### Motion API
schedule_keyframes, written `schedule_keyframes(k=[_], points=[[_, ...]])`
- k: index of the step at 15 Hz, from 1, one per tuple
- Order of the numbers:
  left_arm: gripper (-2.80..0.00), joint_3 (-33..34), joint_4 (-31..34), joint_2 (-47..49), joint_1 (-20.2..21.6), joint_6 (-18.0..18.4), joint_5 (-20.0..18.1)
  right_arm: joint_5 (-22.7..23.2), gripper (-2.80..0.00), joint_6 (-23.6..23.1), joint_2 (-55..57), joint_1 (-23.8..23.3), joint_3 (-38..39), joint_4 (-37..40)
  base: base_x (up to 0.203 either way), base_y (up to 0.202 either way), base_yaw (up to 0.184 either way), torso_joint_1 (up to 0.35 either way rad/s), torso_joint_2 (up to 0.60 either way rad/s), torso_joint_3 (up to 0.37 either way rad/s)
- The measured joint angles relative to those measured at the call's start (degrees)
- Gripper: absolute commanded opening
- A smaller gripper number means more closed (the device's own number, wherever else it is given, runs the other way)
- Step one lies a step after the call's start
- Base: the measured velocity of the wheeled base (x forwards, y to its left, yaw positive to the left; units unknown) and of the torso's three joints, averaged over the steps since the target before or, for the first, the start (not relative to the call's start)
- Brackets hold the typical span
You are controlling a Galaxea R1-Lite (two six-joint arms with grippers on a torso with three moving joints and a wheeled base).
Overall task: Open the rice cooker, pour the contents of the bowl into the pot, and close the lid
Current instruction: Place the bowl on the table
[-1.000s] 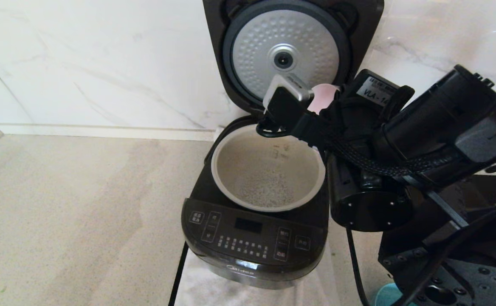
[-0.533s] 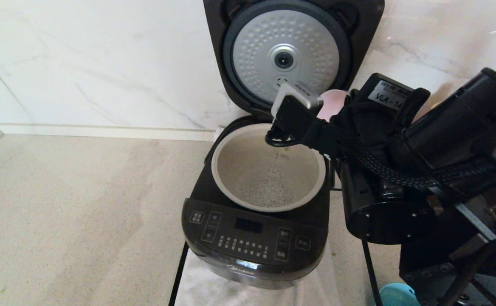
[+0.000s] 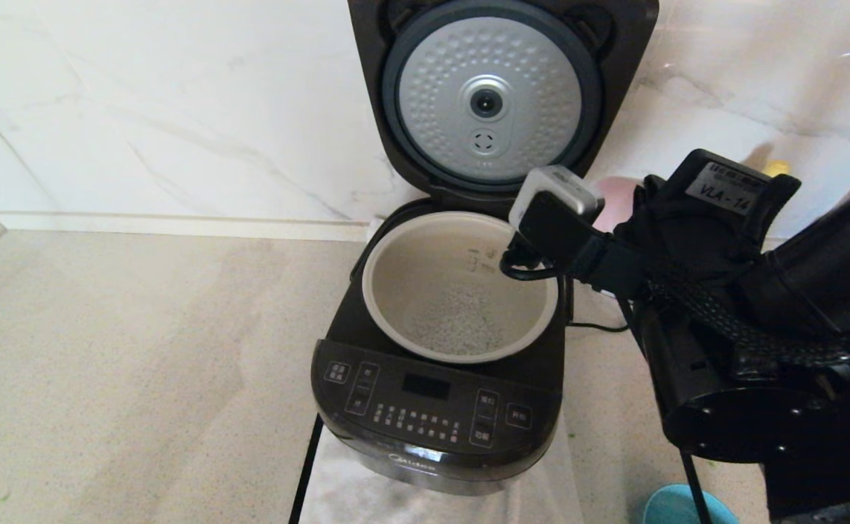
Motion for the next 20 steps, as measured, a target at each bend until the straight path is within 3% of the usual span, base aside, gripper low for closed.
schedule_keyframes(k=[6, 9, 11, 13, 16, 20], points=[[-2.8, 0.0, -0.02, 0.0, 0.0, 0.01, 0.02, -6.49, -2.8, -0.38, -4.01, -2.52, 2.3, -1.23, 0.0, 0.0, 0.0, 0.0, 0.0, 0.0], [-2.8, 0.0, 0.0, 0.0, 0.0, 0.01, 0.02, -4.86, -2.8, 0.39, -5.52, -7.06, 3.15, -2.08, 0.0, 0.0, 0.0, 0.0, 0.0, 0.0], [-2.8, 0.0, -0.02, 0.0, 0.0, 0.01, 0.0, 0.4, -2.8, 1.36, -6.05, -12.94, 3.42, -2.17, 0.0, 0.0, 0.0, 0.0, 0.0, 0.0], [-2.8, 0.0, -0.02, 0.0, 0.0, -0.02, 0.02, 7.51, -2.8, 5.29, -6.54, -17.29, 4.82, -0.36, 0.0, 0.0, 0.0, 0.0, 0.0, 0.0], [-2.8, 0.0, -0.02, 0.0, 0.0, 0.01, 0.0, 19.12, -2.8, 13.92, -8.33, -22.55, 7.15, 7.57, 0.0, 0.0, 0.0, 0.0, 0.0, 0.0], [-2.8, 0.0, -0.02, 0.0, 0.0, 0.01, 0.0, 31.27, -2.8, 25.2, -11.41, -31.24, 7.04, 19.08, 0.0, 0.0, 0.0, 0.0, 0.0, 0.0]])
